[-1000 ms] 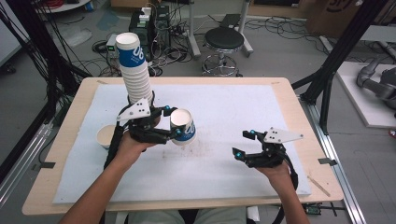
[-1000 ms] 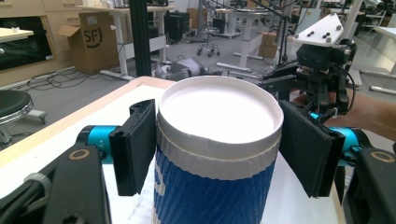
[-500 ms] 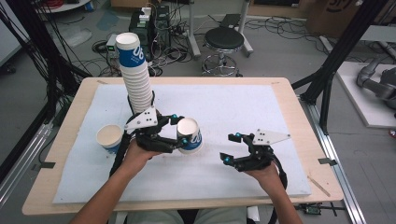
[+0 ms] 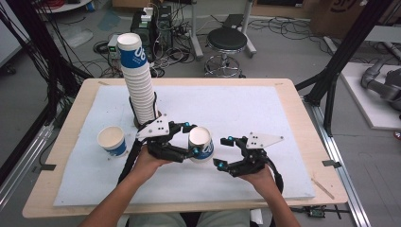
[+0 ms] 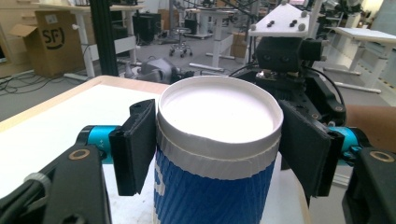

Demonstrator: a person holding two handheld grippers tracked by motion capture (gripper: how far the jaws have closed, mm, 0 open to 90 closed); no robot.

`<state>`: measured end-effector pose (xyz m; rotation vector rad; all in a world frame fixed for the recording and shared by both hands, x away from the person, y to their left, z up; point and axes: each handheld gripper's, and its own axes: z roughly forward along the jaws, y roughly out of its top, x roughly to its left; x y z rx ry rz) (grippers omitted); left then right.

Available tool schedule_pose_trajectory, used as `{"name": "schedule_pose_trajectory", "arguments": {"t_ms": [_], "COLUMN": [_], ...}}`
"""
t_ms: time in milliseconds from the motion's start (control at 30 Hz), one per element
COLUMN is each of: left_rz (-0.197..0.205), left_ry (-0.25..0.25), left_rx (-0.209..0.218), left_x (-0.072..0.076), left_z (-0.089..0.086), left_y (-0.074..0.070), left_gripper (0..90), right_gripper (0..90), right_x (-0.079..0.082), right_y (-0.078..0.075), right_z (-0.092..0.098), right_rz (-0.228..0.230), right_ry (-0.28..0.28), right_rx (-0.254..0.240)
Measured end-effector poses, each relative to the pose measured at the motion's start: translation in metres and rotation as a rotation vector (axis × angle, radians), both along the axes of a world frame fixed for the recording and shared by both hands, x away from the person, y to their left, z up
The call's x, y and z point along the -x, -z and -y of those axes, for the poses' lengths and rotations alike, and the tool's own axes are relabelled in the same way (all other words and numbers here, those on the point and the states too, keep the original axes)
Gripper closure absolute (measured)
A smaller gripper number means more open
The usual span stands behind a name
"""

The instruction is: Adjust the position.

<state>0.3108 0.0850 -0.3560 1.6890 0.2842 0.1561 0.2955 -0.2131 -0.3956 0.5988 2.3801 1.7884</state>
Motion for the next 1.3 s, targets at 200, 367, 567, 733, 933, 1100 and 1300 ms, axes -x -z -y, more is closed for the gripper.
{"name": "schedule_pose_trajectory", "arguments": {"t_ms": [200, 367, 567, 733, 933, 1100, 1300], "left_rz": [-0.004, -0.013, -0.036, -0.039, -0.037, -0.027, -0.068], "left_ry": [0.023, 0.053, 0.081, 0.091, 0.099, 0.121, 0.137], "left_rx": [0.003, 0.029, 0.082, 0.093, 0.087, 0.043, -0.054], "left_x": [0.002, 0.003, 0.002, 0.002, 0.002, 0.004, 0.004], "left_z": [0.009, 0.014, 0.01, 0.008, 0.006, 0.006, 0.009], "left_y": [0.001, 0.002, 0.002, 0.003, 0.005, 0.005, 0.005], "left_gripper": [31.0, 31.3, 31.4, 31.6, 31.7, 29.1, 15.4], "right_gripper": [19.6, 18.4, 18.3, 26.5, 34.7, 36.3, 36.2], "right_x": [0.001, 0.002, 0.003, 0.004, 0.004, 0.004, 0.002], "right_y": [0.001, 0.002, 0.002, 0.0, -0.002, -0.003, -0.007], "right_z": [-0.008, -0.014, -0.015, -0.012, -0.01, -0.009, -0.006], "right_rz": [0.023, 0.041, 0.063, 0.073, 0.084, 0.079, 0.069], "right_ry": [0.003, -0.014, -0.048, -0.074, -0.096, -0.12, -0.149], "right_rx": [0.003, 0.02, 0.025, 0.033, 0.068, 0.106, 0.148]}}
